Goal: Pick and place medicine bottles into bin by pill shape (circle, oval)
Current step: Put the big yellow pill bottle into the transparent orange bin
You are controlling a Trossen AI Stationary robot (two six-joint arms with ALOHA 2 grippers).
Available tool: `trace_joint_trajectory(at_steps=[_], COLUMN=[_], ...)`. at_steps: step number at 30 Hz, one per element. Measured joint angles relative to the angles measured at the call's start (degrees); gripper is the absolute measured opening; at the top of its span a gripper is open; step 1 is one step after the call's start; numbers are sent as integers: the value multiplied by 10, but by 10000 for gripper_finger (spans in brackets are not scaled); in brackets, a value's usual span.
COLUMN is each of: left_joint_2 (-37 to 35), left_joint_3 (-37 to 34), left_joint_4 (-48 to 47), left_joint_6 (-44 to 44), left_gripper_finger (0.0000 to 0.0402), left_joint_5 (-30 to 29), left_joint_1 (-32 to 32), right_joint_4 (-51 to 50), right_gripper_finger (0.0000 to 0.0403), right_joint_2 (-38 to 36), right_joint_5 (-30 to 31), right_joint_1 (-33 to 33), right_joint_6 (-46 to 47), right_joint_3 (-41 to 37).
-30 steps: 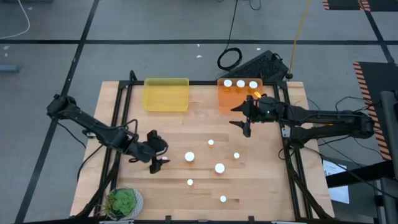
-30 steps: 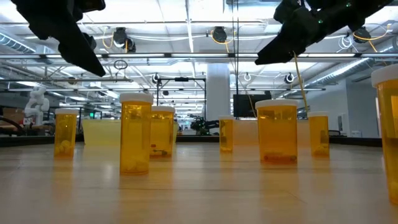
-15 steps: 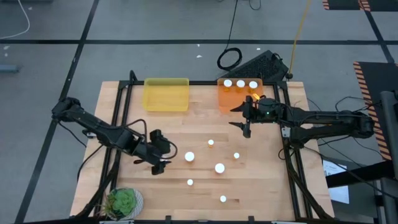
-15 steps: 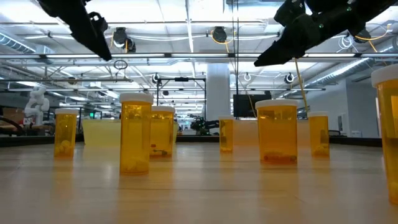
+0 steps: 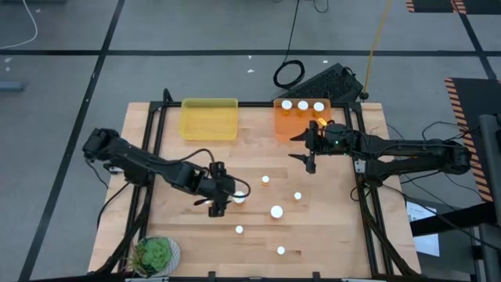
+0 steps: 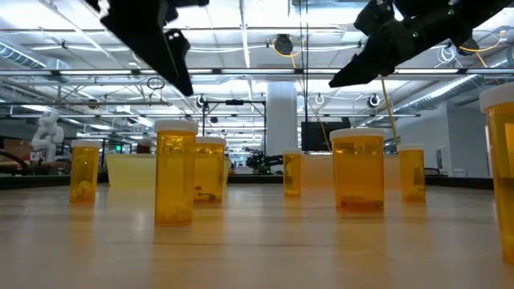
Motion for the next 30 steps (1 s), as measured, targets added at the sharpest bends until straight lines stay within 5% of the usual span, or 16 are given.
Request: trace_joint_trajectory(at_steps=[6,30], left_joint_2=[32,39], left_joint_3=[-23,-254], left_joint_4=[15,408], left_joint_6=[6,17], left_gripper_finger=[346,346], left_joint_5=[1,51], left_joint_1=[6,34], right_joint_4=[-10,-13], right_gripper_finger=[270,270], right_joint_2=[0,0], right_joint_5=[0,0], right_joint_1=[0,0], right_joint_6=[0,2], right_joint_3=[0,0])
